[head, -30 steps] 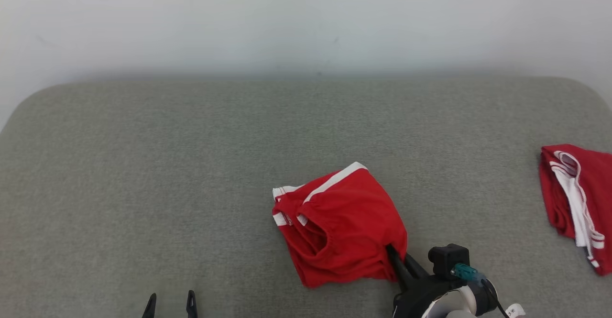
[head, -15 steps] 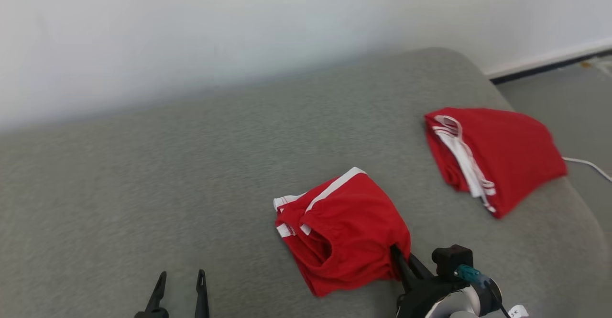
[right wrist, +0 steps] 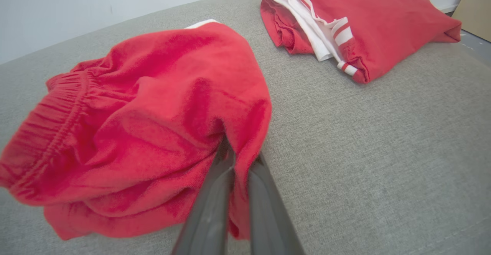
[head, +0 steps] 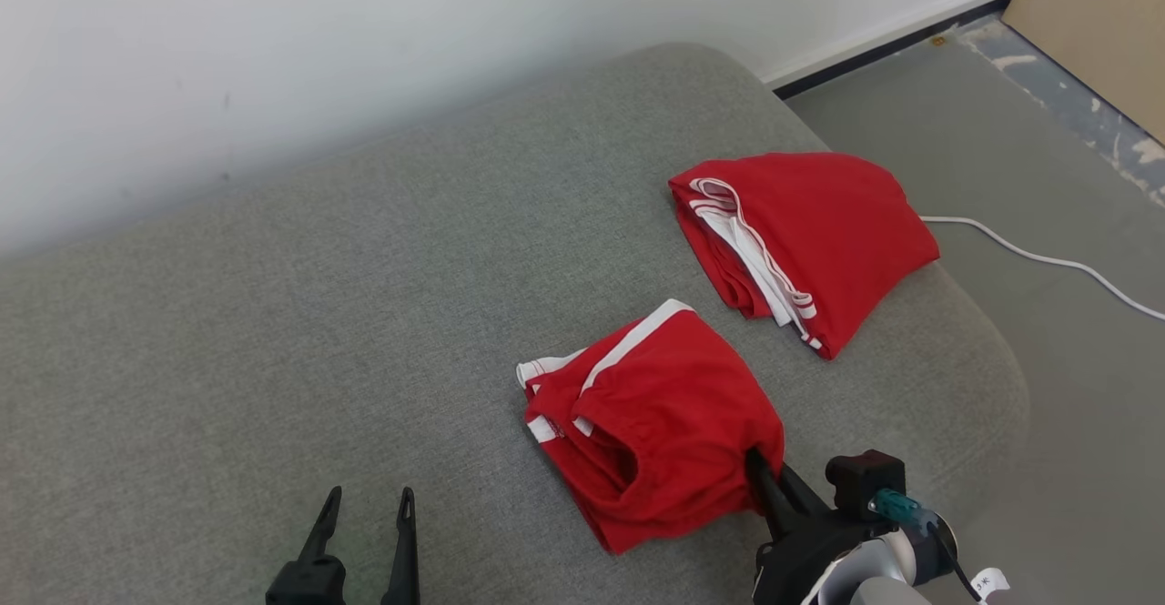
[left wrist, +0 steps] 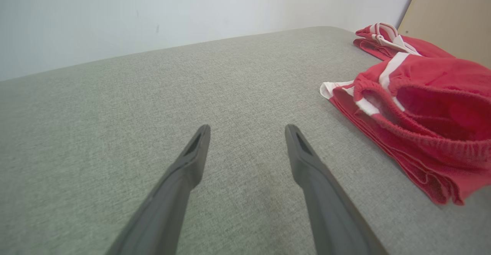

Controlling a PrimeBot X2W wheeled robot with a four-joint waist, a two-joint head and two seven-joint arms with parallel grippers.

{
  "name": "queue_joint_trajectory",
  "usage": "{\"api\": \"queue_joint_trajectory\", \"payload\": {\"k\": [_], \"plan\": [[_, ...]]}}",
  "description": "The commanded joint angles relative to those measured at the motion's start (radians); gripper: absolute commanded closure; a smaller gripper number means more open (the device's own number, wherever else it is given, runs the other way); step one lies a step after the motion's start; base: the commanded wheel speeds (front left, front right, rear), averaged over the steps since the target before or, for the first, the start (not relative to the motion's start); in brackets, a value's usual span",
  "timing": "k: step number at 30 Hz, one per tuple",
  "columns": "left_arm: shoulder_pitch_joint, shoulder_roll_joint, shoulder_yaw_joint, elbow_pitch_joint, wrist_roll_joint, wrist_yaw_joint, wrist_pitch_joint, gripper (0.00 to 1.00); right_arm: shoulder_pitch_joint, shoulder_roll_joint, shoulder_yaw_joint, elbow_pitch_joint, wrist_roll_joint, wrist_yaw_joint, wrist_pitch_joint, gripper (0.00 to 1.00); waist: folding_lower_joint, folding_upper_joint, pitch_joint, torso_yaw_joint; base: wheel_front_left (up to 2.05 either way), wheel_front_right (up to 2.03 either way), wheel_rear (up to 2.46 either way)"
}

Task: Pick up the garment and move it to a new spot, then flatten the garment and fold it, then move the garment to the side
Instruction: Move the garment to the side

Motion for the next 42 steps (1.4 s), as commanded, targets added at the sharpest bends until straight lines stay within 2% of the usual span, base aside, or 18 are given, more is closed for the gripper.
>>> {"api": "queue_joint_trajectory", "payload": {"k": [1, 7, 14, 18, 22, 27, 33, 34, 35, 36, 37, 42], "plan": [[-0.011, 0.001, 0.001, 0.001, 0.010, 0.001, -0.003, 0.00, -0.009, 0.001, 0.009, -0.002, -0.012, -0.003, 0.000, 1.00, -0.0001, -0.0001, 0.013, -0.010, 0.00, 0.00, 0.00], [0.010, 0.001, 0.025, -0.019, 0.018, 0.013, -0.003, 0.00, -0.081, -0.044, 0.044, -0.013, -0.011, -0.003, 0.000, 1.00, -0.0001, -0.0001, 0.037, 0.014, 0.00, 0.00, 0.00], [0.007, 0.004, 0.048, -0.024, 0.047, 0.002, -0.003, 0.00, -0.223, -0.146, 0.072, -0.015, -0.032, -0.003, 0.000, 1.00, -0.0001, -0.0001, 0.080, 0.078, 0.00, 0.00, 0.00], [-0.012, 0.008, 0.053, -0.025, 0.063, -0.003, -0.003, 0.00, -0.301, -0.203, 0.051, 0.018, -0.041, -0.003, 0.000, 1.00, -0.0001, -0.0001, 0.104, 0.109, 0.00, 0.00, 0.00], [-0.028, 0.012, 0.052, -0.029, 0.076, -0.004, -0.003, 0.00, -0.358, -0.259, -0.021, 0.096, -0.058, -0.003, 0.000, 1.00, -0.0001, -0.0001, 0.126, 0.137, 0.00, 0.00, 0.00], [-0.043, 0.024, 0.051, -0.034, 0.093, 0.004, -0.003, 0.00, -0.400, -0.318, -0.159, 0.219, -0.093, -0.003, 0.000, 1.00, -0.0001, -0.0001, 0.149, 0.164, 0.00, 0.00, 0.00], [-0.035, 0.046, 0.057, -0.042, 0.099, 0.024, -0.003, 0.00, -0.396, -0.364, -0.329, 0.306, -0.222, -0.003, 0.000, 1.00, -0.0001, -0.0001, 0.162, 0.187, 0.00, 0.00, 0.00], [-0.033, 0.048, 0.058, -0.043, 0.098, 0.027, -0.003, 0.00, -0.393, -0.370, -0.367, 0.309, -0.243, -0.003, 0.000, 0.60, -0.0001, -0.0001, 0.162, 0.189, 0.00, 0.00, 0.00], [-0.033, 0.050, 0.058, -0.046, 0.098, 0.029, -0.003, 0.00, -0.389, -0.374, -0.409, 0.307, -0.273, -0.003, 0.000, 0.47, -0.0001, -0.0001, 0.162, 0.192, 0.00, 0.00, 0.00], [-0.034, 0.051, 0.059, -0.049, 0.097, 0.031, -0.003, 0.00, -0.380, -0.369, -0.445, 0.310, -0.300, -0.003, 0.000, 0.00, -0.0001, -0.0001, 0.160, 0.195, 0.00, 0.00, 0.00], [-0.034, 0.051, 0.059, -0.049, 0.097, 0.031, -0.003, 0.00, -0.380, -0.369, -0.445, 0.310, -0.300, -0.003, 0.000, 0.00, -0.0001, -0.0001, 0.160, 0.195, 0.00, 0.00, 0.00], [-0.030, 0.048, 0.061, -0.052, 0.083, 0.036, -0.003, 0.00, -0.337, -0.337, -0.620, 0.275, -0.430, -0.003, 0.000, 0.00, -0.0001, -0.0001, 0.142, 0.208, 0.00, 0.00, 0.00]]}}
